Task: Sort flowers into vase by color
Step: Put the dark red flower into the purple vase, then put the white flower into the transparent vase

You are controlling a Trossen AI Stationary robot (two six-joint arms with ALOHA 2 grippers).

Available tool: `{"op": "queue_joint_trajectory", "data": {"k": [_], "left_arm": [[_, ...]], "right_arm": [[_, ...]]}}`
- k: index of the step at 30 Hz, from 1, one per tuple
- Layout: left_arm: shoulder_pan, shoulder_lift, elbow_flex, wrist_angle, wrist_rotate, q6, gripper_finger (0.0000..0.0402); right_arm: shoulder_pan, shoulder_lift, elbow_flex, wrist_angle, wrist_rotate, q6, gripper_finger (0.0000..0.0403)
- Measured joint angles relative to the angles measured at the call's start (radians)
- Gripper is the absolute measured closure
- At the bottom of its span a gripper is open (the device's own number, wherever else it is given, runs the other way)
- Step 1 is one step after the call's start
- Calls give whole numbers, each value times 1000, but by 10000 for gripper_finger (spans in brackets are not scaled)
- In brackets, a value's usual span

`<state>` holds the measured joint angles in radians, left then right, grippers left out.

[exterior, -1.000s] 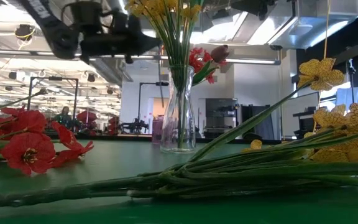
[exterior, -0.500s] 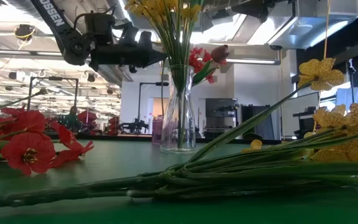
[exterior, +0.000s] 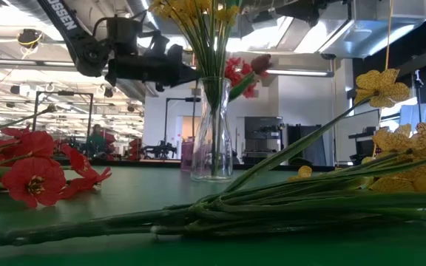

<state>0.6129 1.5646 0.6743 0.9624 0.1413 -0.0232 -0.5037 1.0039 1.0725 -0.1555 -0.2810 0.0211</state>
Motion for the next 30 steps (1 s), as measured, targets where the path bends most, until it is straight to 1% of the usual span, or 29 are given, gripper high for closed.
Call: {"op": "queue_joint_trajectory", "data": {"k": [5, 8, 11, 13, 16, 19, 24, 27, 30], "left_arm": [[-28, 0, 0, -34, -4, 11, 287], [-36, -17, 0, -73, -39, 11, 257], [-44, -58, 0, -147, -60, 16, 229], [-47, -101, 0, -227, -63, 26, 210], [-60, -183, 0, -348, -99, 40, 184], [-82, -282, 0, -493, -166, 85, 164], [-154, -492, 0, -723, -301, 135, 150], [-232, -629, 0, -868, -343, 116, 152], [-355, -744, 0, -999, -347, 68, 152]], "right_arm": [[0, 0, 0, 0, 0, 5, 134], [0, 0, 0, 0, 0, 9, 134], [0, 0, 0, 0, 0, 24, 134], [0, 0, 0, 0, 0, 25, 134], [0, 0, 0, 0, 0, 26, 134], [0, 0, 0, 0, 0, 26, 134], [0, 0, 0, 0, 0, 26, 134], [0, 0, 0, 0, 0, 26, 134], [0, -5, 0, 0, 0, 26, 134]]}}
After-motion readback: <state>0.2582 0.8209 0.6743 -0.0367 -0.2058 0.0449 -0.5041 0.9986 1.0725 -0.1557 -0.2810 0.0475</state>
